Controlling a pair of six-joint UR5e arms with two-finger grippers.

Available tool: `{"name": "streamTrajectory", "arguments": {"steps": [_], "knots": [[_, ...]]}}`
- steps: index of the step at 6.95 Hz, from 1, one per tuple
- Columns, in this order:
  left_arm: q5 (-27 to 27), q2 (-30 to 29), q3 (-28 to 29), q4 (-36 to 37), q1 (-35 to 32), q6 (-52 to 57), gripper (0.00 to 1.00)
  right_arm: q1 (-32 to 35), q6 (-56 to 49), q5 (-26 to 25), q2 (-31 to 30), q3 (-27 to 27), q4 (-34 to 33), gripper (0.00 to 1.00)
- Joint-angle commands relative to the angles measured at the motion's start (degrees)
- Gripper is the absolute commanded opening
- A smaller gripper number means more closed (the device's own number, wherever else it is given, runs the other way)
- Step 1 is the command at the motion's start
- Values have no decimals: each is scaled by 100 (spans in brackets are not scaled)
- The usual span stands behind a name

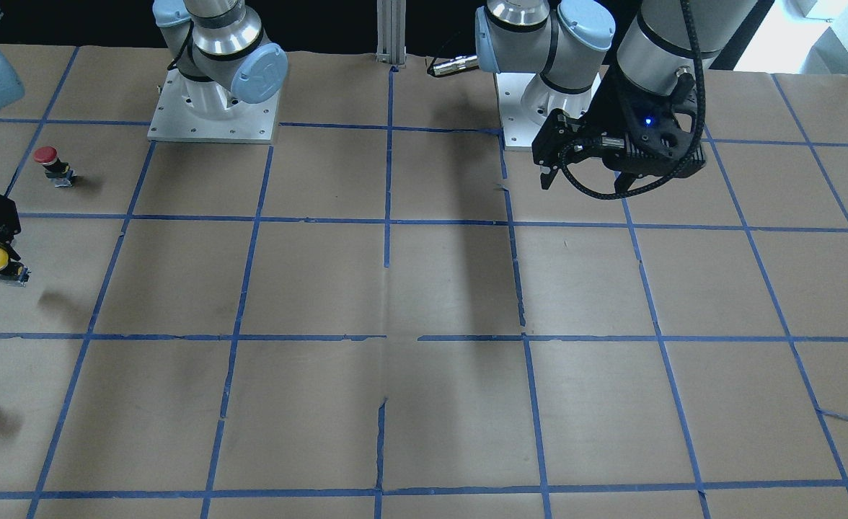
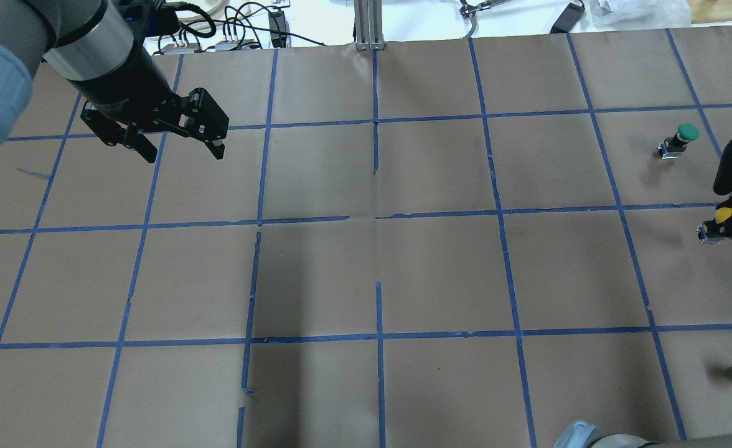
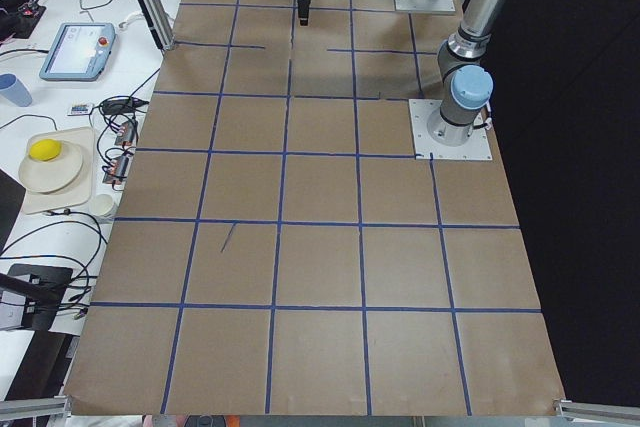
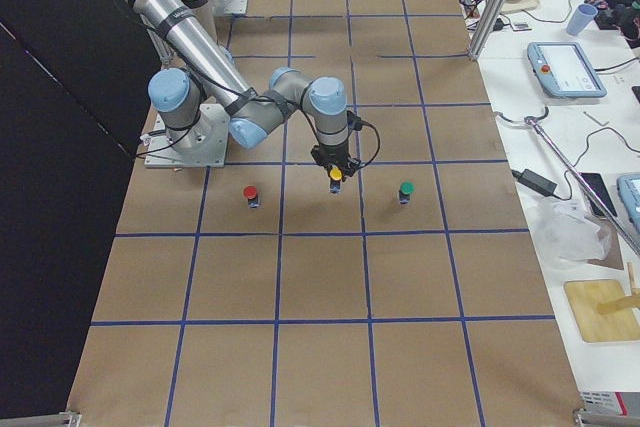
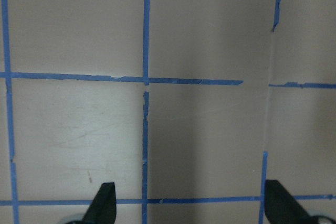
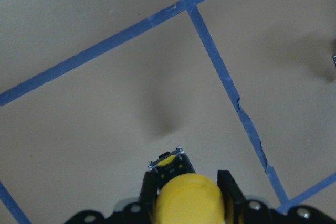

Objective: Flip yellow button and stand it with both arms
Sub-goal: 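Carry the button with the right gripper farther along the table, cap up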

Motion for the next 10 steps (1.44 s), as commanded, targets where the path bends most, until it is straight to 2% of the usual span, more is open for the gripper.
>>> {"name": "streamTrajectory", "arguments": {"steps": [1,3,6,7,8,10], "knots": [[46,-125,165,-132,71,438,100,-363,-132,347,52,36,336,22],[168,-142,182,-123,53,448,100,-409,-89,350,70,54,365,24],[169,-81,182,-114,62,431,100,-427,-36,332,202,177,259,37],[186,-63,182,-114,62,431,100,-427,-1,341,210,177,259,58],[186,-54,174,-131,62,431,100,-427,138,324,228,177,242,99],[195,-28,200,-132,80,440,100,-427,401,236,167,160,303,100]]}}
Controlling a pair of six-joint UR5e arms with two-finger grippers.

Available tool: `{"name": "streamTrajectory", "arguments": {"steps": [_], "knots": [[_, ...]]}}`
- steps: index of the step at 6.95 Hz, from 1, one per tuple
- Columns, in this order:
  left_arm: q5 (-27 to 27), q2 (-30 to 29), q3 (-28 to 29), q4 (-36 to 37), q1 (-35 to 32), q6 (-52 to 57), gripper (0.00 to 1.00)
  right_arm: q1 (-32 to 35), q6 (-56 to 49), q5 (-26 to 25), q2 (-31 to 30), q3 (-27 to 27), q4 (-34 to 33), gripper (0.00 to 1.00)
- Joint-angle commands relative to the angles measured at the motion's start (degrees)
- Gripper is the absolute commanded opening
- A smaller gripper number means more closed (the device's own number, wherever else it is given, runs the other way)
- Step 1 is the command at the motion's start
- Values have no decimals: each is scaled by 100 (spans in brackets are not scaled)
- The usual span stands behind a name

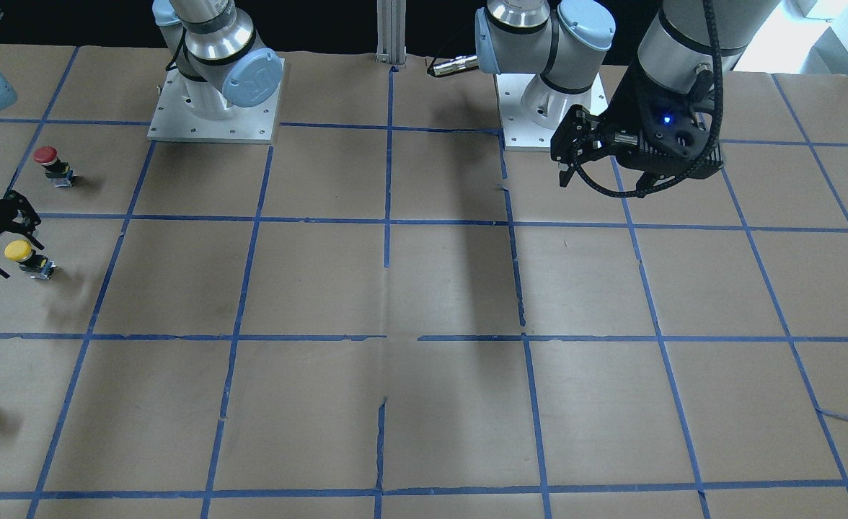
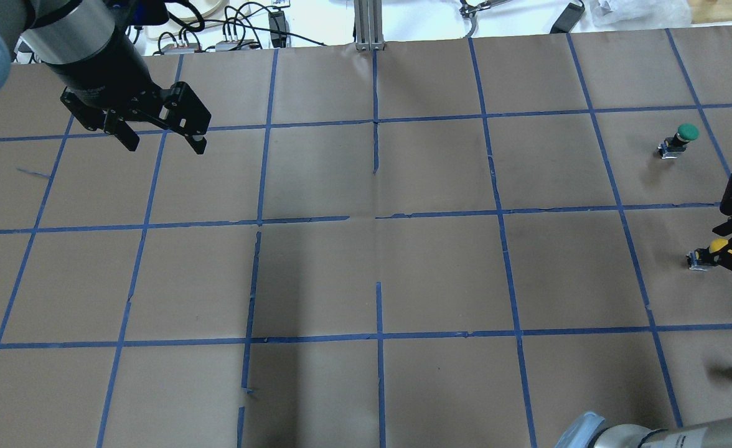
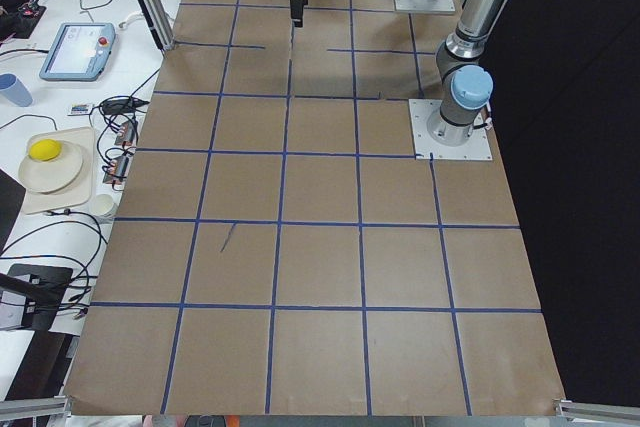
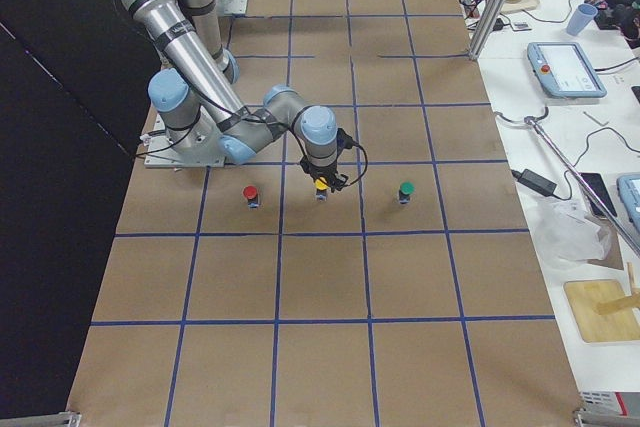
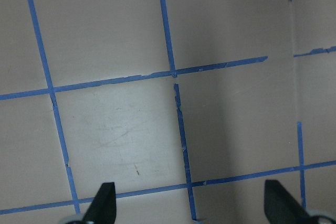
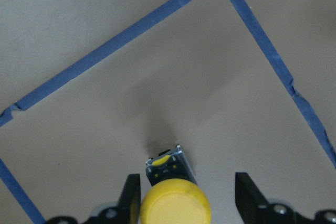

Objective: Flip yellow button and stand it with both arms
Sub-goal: 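Lower the button upright onto the table and open the right gripper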

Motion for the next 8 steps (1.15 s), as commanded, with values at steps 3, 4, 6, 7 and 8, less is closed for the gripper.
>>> {"name": "streamTrajectory", "arguments": {"steps": [3,4,6,7,8], "knots": [[171,20,28,-165,43,3,100,270,1363,-44,-348,-320,333,100],[197,-42,255,-252,43,3,100,568,2011,-44,-358,-862,1049,100],[100,-183,503,-543,44,-15,100,1148,3594,-70,-367,-2197,2866,100],[83,-166,512,-543,52,-23,100,1421,4531,-183,-367,-2865,3807,100],[57,-166,460,-526,26,-32,100,1728,5141,-219,-384,-3368,4417,100]]}}
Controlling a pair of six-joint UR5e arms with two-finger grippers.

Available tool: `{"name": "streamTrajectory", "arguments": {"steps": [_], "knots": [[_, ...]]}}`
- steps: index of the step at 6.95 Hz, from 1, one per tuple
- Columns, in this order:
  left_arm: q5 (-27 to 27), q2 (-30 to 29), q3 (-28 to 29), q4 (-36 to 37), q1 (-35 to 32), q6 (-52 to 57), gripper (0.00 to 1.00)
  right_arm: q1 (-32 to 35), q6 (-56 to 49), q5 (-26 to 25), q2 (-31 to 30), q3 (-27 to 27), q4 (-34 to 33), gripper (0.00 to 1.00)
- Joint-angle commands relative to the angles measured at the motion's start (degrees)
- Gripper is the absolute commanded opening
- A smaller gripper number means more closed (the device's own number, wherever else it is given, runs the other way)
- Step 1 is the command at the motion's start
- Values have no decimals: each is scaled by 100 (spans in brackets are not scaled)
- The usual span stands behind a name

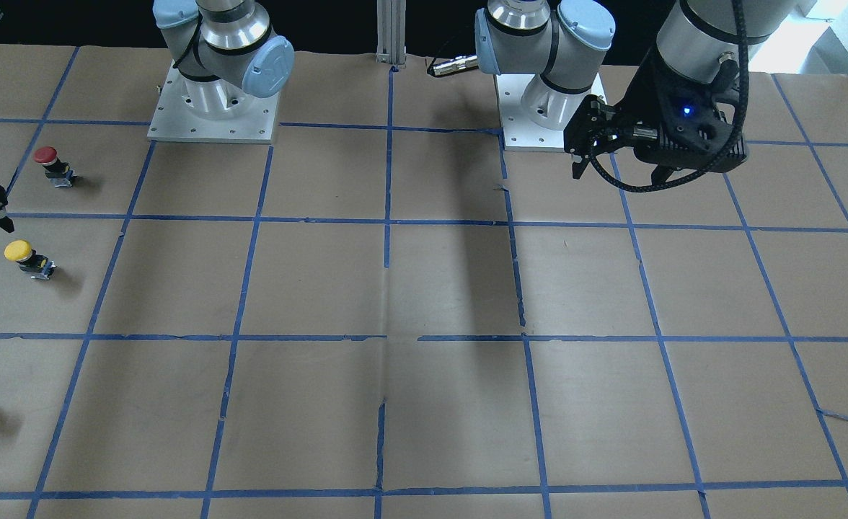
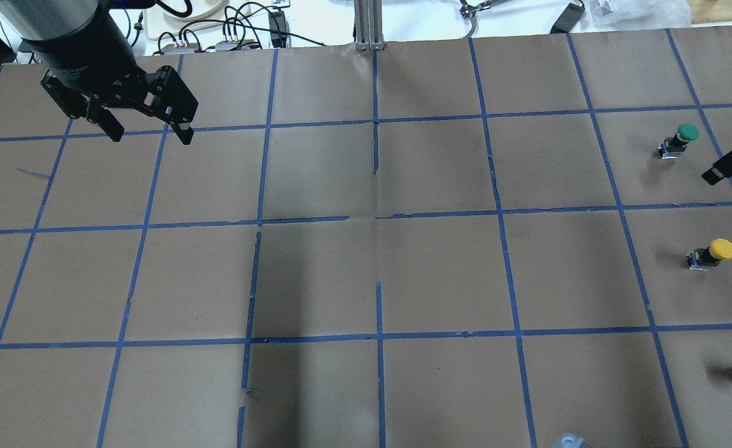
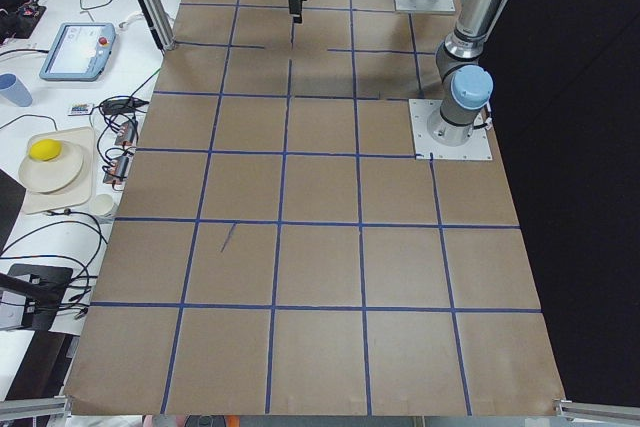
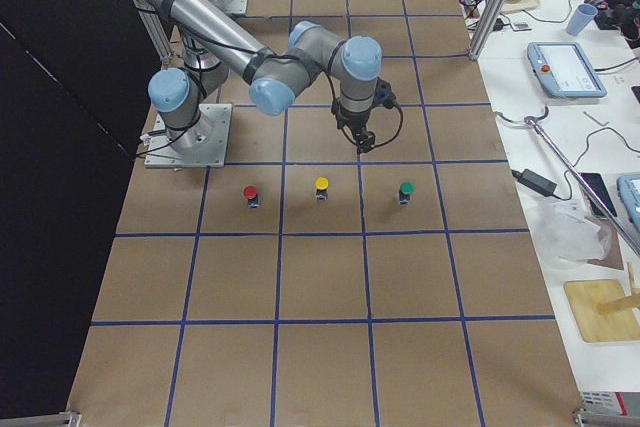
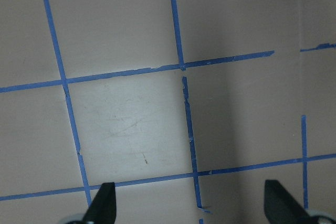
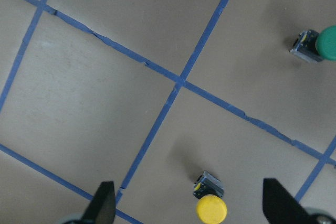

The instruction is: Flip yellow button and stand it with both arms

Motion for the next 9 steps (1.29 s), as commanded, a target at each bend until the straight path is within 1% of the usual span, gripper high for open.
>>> {"name": "streamTrajectory", "arguments": {"steps": [1,3,4,5,6,7,9], "knots": [[-38,23,-57,19,-17,-11,100,695,1781,-129,-100,-940,1102,100],[-38,32,-83,28,-17,-11,100,1677,3382,-147,-530,-881,1375,100],[-38,50,-101,36,-26,-28,100,2213,4512,-147,-532,-872,1385,100],[-29,50,-101,36,-26,-28,100,2793,5272,-86,-497,-881,1307,100],[-38,41,-92,54,-17,-20,100,3147,5871,-129,-418,-881,1289,100],[-38,41,-101,54,-34,-46,100,3307,6138,-155,-348,-889,1271,100],[-29,76,-119,63,-35,-2,100,3466,6193,-566,-269,-933,1262,100]]}}
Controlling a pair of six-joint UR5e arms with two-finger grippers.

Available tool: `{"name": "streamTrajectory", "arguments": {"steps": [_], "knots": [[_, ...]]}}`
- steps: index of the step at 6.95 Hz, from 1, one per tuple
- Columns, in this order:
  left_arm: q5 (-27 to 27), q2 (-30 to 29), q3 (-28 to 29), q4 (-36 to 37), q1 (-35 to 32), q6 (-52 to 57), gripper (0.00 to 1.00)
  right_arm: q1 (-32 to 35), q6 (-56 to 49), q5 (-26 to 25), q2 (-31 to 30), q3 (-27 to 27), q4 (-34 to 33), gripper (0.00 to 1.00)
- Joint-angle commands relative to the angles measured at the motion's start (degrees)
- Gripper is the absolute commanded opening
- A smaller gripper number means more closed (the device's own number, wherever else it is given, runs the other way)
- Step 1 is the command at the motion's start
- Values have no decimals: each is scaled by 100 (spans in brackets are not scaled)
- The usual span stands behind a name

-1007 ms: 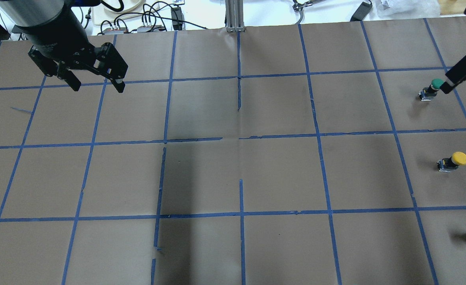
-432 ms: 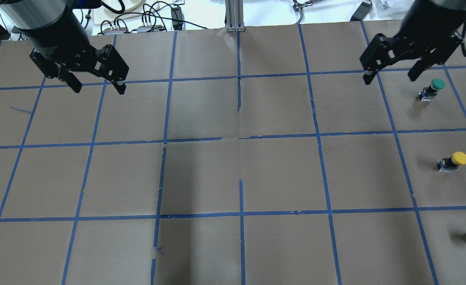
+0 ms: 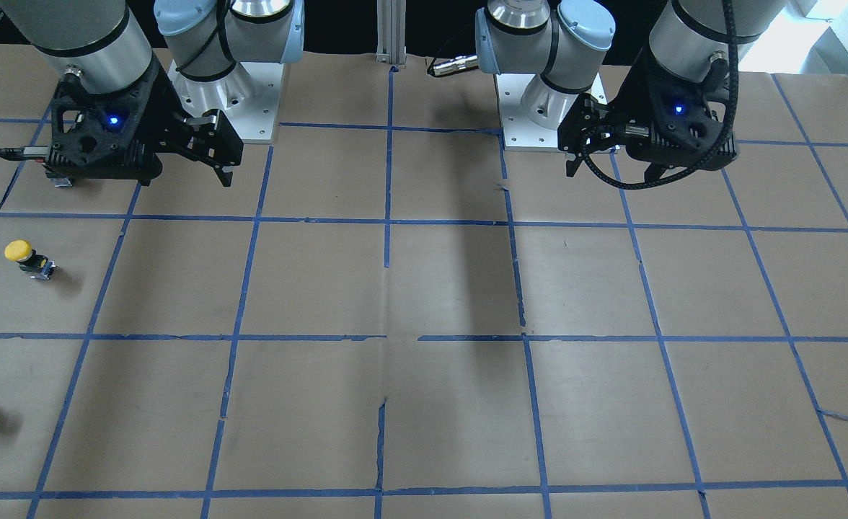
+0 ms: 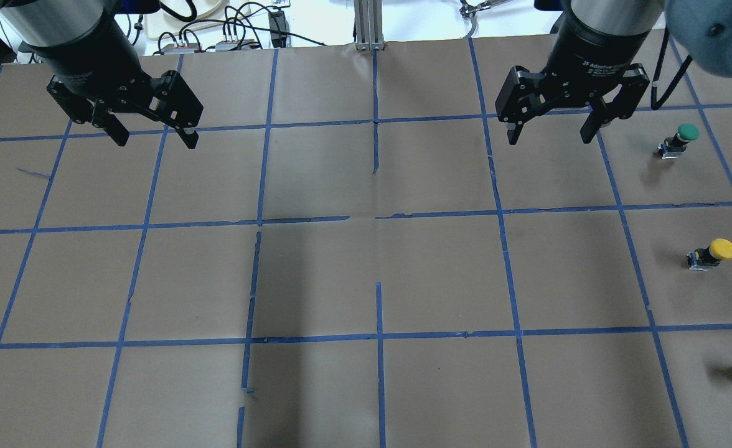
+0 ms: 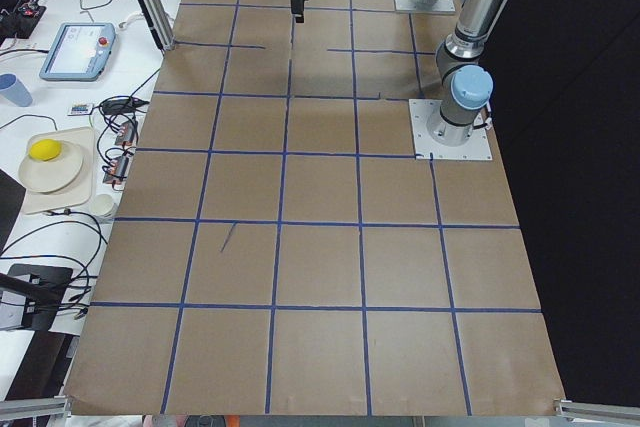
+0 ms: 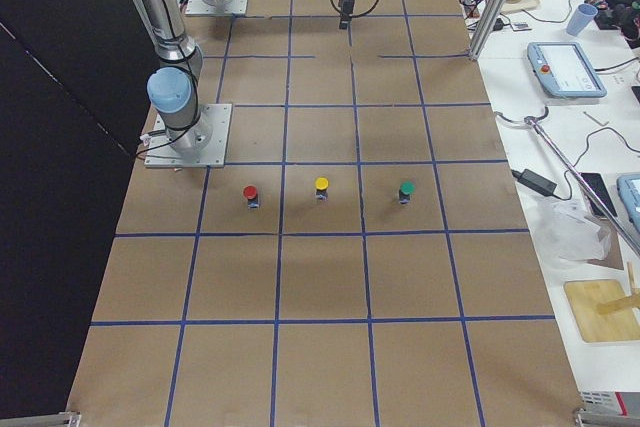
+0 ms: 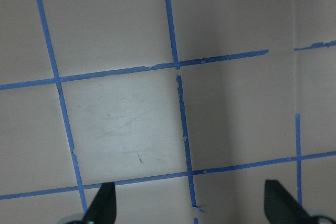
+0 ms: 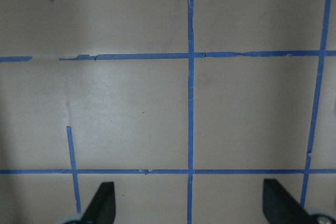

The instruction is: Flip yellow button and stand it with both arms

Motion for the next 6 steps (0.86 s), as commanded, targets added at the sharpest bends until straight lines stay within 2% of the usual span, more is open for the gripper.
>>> {"name": "streamTrajectory", "arguments": {"steps": [1,4,5,6], "knots": [[3,16,-12,7,6,20,100,176,97,-257,63,-28,-46,100],[3,43,-3,7,6,20,100,167,123,-171,124,-63,-168,100],[11,51,-12,7,-2,20,100,133,106,-161,142,-98,-639,100],[29,51,-3,7,6,20,100,124,106,-152,133,-98,-705,100]]}}
